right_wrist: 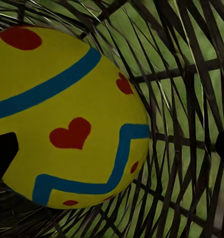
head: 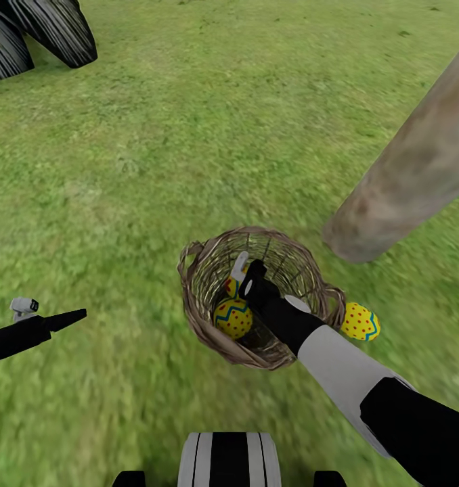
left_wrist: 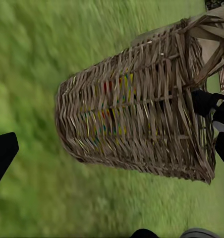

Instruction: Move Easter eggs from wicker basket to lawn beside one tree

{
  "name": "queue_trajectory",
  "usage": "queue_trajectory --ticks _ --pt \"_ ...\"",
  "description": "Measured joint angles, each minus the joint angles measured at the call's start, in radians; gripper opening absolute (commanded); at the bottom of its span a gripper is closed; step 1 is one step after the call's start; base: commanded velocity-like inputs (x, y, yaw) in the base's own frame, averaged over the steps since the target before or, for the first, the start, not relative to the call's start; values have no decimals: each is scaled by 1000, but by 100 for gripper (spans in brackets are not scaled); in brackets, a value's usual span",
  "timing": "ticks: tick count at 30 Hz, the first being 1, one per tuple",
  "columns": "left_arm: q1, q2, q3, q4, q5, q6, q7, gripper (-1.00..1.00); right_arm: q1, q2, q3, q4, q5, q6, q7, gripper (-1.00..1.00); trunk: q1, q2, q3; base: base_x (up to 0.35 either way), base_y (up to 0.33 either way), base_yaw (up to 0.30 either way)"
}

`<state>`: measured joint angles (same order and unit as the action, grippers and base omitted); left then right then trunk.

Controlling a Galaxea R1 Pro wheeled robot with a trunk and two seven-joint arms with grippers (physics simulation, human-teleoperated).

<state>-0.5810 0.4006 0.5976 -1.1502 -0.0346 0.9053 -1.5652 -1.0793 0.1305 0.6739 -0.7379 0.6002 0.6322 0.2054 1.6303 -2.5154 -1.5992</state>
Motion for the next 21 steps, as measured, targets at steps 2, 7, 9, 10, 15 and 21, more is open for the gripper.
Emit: queue_trajectory --ticks 2,7,9,10,15,21 --pt "0 0 0 -1 0 0 0 100 0 0 0 -3 0 1 0 100 0 0 0 0 0 0" --pt "0 0 0 -2 0 0 0 100 0 0 -1 -4 0 1 0 100 1 0 -8 0 0 0" --pt "0 0 0 -1 -1 0 0 100 0 0 0 -2 0 1 0 100 1 0 -8 0 0 0" --pt "0 0 0 -1 -1 0 0 100 0 0 0 -1 0 1 0 100 1 0 -8 0 0 0" --pt "0 0 0 0 0 0 0 100 0 0 -1 -3 -5 0 4 100 2 -1 -15 0 0 0" --pt "0 0 0 0 -1 0 0 100 0 0 -1 -1 -11 0 9 100 3 -2 -27 0 0 0"
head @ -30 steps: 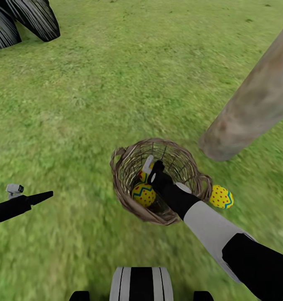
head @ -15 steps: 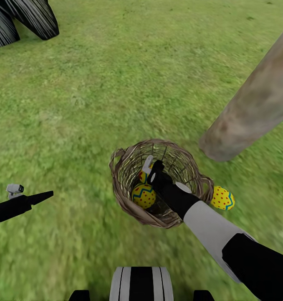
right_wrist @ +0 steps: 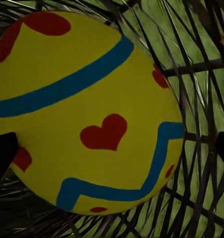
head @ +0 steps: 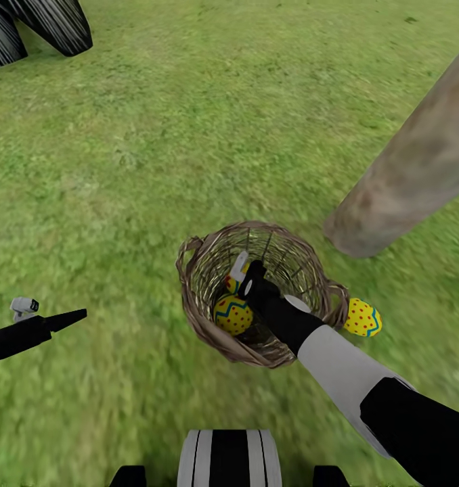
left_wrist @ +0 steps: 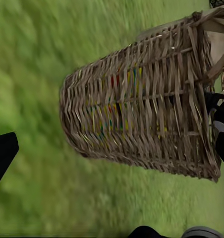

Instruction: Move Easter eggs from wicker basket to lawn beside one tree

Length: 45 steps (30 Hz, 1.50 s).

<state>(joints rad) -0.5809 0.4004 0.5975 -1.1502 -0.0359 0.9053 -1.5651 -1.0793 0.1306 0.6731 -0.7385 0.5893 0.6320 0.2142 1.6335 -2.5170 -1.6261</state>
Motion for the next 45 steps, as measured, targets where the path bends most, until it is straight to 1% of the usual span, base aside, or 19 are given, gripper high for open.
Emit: queue_trajectory --ticks 1,3,9,11,14,17,18,20,21,22,30,31,33,34,35,37,41,45 --pt "0 0 -1 0 0 0 0 100 0 1 0 0 0 0 0 100 0 0 0 0 0 0" --pt "0 0 0 0 0 0 0 100 0 1 0 0 -1 0 0 100 1 0 -8 0 0 0" --pt "0 -1 -1 1 0 0 0 100 1 1 0 3 -3 0 0 100 1 -1 -12 0 0 0" --pt "0 -2 -1 1 0 0 0 100 1 2 0 3 -3 0 0 100 2 -1 -19 0 0 0" --pt "-1 -2 -1 1 0 0 0 100 1 2 0 4 -3 0 0 100 2 -1 -19 0 0 0" --pt "0 -2 -1 1 0 0 0 100 1 2 0 4 -3 1 0 100 4 -2 -31 0 0 0" --pt "0 -2 -1 2 0 0 0 100 1 2 0 4 -2 1 0 100 4 -2 -31 0 0 0" --pt "-1 -2 -1 2 0 0 0 100 0 2 0 3 21 -2 -2 100 4 -2 -39 0 0 0" --pt "-1 -2 -1 2 0 0 0 100 0 2 0 3 21 -2 -2 100 4 -2 -39 0 0 0" --pt "-1 -2 -1 2 0 0 0 100 0 2 0 0 30 -3 -3 100 5 -3 -42 0 0 0" --pt "0 -2 -1 2 0 0 0 100 0 2 2 -33 42 -3 1 100 6 -4 -58 0 0 0" --pt "0 -2 -1 2 0 0 0 100 1 2 2 -41 43 -3 2 -100 7 -4 -62 0 0 0" --pt "0 -3 -1 3 0 0 0 100 0 2 3 -42 41 -3 2 -100 7 -4 -62 0 0 0" --pt "0 -3 -1 3 0 0 0 100 0 2 3 -50 44 -3 2 -100 7 -4 -66 0 0 0" --pt "0 -7 -1 3 0 0 0 100 1 2 3 -51 44 -3 2 -100 7 -4 -66 0 0 0" --pt "0 -18 -1 2 0 0 0 100 1 2 3 -69 43 -3 3 -100 8 -5 -73 0 0 0" --pt "0 -21 -1 3 0 0 0 100 0 3 3 -67 47 -4 3 -100 8 -5 -73 0 0 0" --pt "0 -21 -1 -1 0 0 0 100 1 3 3 -58 35 -3 3 -100 7 -4 -66 0 0 0"
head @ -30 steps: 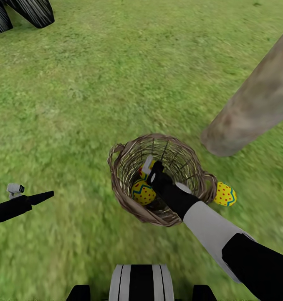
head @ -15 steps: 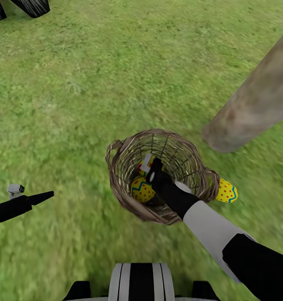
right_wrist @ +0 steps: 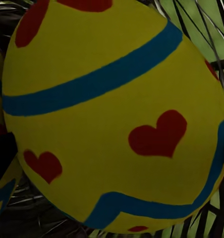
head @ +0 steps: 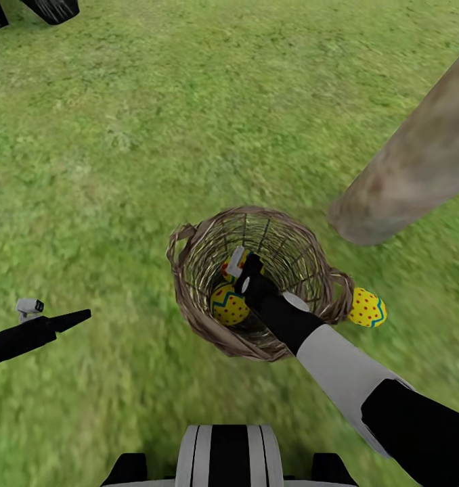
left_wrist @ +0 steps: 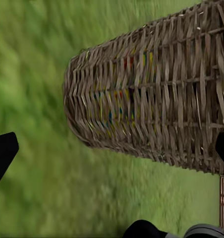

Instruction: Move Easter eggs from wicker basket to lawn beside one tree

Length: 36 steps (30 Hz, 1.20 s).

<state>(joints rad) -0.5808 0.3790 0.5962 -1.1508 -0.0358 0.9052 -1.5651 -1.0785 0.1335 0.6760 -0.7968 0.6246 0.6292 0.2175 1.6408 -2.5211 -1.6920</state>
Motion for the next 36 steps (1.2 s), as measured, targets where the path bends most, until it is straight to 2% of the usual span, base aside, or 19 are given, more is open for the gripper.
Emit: queue_trajectory --ticks 7,10,36 --pt "-1 0 -1 -6 0 0 0 100 0 0 0 55 0 0 -2 -100 -2 1 19 0 0 0" --pt "0 -2 -3 -9 0 0 0 100 1 0 0 57 -31 6 2 -100 -3 2 31 0 0 0" --pt "-1 -3 -8 -11 -3 0 0 100 1 -1 1 53 -27 6 2 -100 -15 8 131 -20 0 0"
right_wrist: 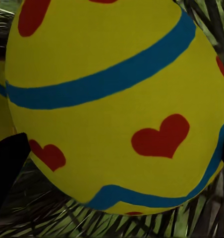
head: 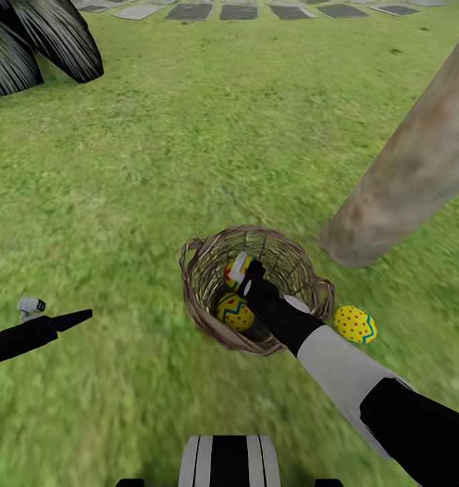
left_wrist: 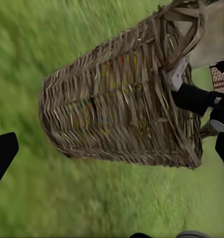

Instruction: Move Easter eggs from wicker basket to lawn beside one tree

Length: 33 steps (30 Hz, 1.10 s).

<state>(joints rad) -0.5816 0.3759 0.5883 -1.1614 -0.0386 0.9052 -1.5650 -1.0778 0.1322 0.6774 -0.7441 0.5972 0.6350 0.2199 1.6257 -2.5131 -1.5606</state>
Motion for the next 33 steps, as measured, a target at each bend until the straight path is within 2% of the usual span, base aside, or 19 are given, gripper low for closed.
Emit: queue_trajectory --ticks 7,12,20,21,24,29,33 --pt "0 0 0 1 0 0 0 100 0 0 -1 -4 -2 0 -1 -100 -3 2 27 -11 0 0" --pt "0 0 0 1 0 0 0 100 0 -1 -2 -5 -1 4 -2 -100 -5 3 46 -238 0 0" --pt "1 1 0 4 -1 1 0 100 0 -7 -4 -7 -9 10 -1 -100 -9 5 77 -9 0 0" --pt "5 -5 6 10 3 -5 0 100 -2 -2 -8 -2 -15 16 4 -100 -9 5 77 0 0 0" --pt "6 -9 -6 13 4 -11 4 100 -19 15 9 15 2 -1 -13 -100 -9 5 77 0 0 0" --pt "7 -18 -10 11 3 -17 8 100 -4 17 37 43 29 -7 -23 -100 -11 6 93 0 0 0" --pt "7 -18 -15 1 1 -17 9 100 1 17 59 66 32 -8 -23 -100 -13 7 108 -76 0 0"
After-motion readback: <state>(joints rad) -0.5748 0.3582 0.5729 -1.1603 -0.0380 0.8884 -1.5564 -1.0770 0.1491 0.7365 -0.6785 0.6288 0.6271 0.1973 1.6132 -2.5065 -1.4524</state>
